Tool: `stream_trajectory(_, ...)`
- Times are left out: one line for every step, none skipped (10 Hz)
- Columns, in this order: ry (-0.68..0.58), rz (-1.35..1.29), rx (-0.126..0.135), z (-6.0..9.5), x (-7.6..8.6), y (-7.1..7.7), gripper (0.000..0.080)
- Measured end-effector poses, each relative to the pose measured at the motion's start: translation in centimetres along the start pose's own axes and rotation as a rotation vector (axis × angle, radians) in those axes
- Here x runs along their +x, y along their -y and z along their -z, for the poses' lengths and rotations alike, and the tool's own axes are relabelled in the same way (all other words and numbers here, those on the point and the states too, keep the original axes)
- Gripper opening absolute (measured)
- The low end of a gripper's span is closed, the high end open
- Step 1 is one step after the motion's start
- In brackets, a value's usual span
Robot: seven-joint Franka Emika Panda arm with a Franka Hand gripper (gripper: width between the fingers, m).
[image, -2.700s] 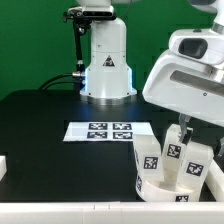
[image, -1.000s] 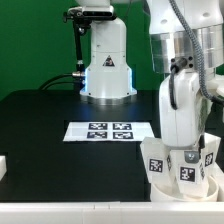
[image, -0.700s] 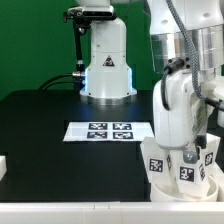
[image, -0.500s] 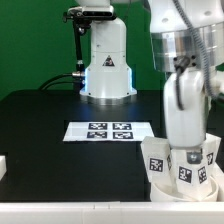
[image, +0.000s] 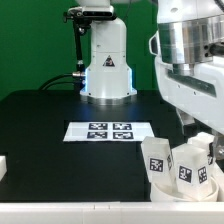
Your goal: Assemble stool
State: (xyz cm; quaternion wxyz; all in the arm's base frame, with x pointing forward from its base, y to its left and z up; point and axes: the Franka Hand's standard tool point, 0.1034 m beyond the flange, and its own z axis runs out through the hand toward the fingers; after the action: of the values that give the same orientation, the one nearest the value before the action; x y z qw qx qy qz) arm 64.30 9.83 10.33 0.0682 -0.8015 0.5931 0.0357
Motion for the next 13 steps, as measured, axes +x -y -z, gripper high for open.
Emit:
stream_trajectory(-0.006, 0.096, -0.003, 0.0, 0.0, 0.0, 0.0649)
stream_trajectory(-0.038, 0.362, -0.020, 0.3, 0.0, 0.3, 0.0649)
stream_trajectory(-0.037, 0.591, -0.023, 0.3, -0.2, 0.5, 0.0649)
stream_trajectory(-0.034, 0.685, -0.028, 0.1, -0.3, 0.4, 0.0649)
stream_trajectory(-0.037, 0.710, -0.031, 0.2, -0.1, 0.3, 0.0649)
stream_trajectory(-0.043, 0.784, -0.039, 0.2, 0.1, 0.3, 0.0649)
stream_trajectory(-0.047, 0.861, -0.047, 0.2, 0.3, 0.2, 0.0649)
stream_trajectory(-0.051, 0.972, -0.056, 0.2, 0.5, 0.2, 0.0649)
stream_trajectory(-0.053, 1.212, -0.079, 0.2, 0.6, 0.1, 0.0649)
stream_trajectory(-0.037, 1.352, -0.090, 0.0, 0.6, -0.1, 0.0649)
stream_trajectory(-0.020, 1.422, -0.101, -0.2, 0.8, -0.3, 0.0649)
stream_trajectory(-0.024, 1.469, -0.108, -0.1, 1.1, -0.4, 0.0649)
stream_trajectory(-0.025, 1.524, -0.119, -0.1, 1.3, -0.4, 0.0649)
